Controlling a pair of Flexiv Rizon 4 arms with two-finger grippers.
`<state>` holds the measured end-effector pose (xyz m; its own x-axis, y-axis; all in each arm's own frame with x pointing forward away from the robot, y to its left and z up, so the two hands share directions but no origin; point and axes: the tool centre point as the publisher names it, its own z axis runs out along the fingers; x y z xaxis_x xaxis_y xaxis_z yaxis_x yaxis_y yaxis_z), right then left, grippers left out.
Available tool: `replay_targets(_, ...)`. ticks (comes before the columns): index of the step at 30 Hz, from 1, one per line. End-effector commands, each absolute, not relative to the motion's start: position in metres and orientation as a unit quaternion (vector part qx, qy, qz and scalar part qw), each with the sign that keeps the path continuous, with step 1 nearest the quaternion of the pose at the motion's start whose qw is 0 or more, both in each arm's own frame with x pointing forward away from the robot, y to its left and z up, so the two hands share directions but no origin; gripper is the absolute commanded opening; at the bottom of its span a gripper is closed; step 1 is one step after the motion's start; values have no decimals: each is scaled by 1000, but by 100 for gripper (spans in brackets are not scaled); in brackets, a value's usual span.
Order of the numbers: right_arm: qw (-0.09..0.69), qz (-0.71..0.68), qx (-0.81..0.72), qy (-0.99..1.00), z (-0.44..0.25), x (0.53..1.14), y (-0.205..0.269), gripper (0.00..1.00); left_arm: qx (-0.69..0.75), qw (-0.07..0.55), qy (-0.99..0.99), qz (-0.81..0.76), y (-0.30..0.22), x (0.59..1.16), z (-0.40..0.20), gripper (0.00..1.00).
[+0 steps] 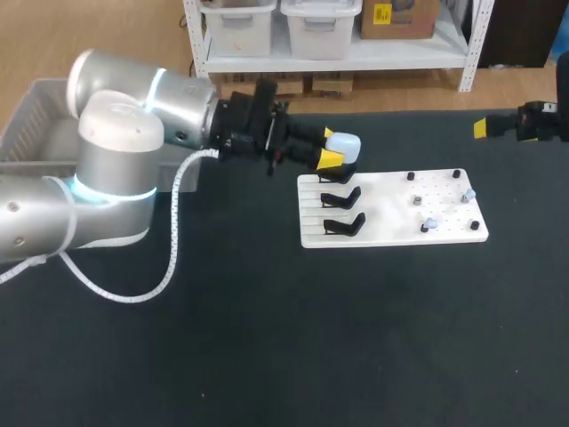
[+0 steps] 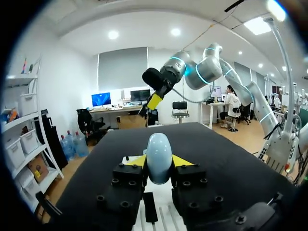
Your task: Pick up each earbud case from the left stands, insert the matching earbuds, close the lid, and place the case in the box.
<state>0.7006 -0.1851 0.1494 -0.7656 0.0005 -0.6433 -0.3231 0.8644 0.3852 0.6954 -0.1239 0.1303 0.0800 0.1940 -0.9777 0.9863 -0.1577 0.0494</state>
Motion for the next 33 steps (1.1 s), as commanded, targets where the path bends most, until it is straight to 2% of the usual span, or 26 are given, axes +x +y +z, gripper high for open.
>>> replay_targets(1,330,245,-89,907,150,700,-185,100,579,452,502,-458,-124,690,134,0)
replay_targets(21,330,245,-89,907,150,700,-185,100,537,462,496,-502,-124,679,131,0)
replay_targets(33,321,245,-156,901,164,671,-150,100,546,454,496,-501,-128,679,127,0)
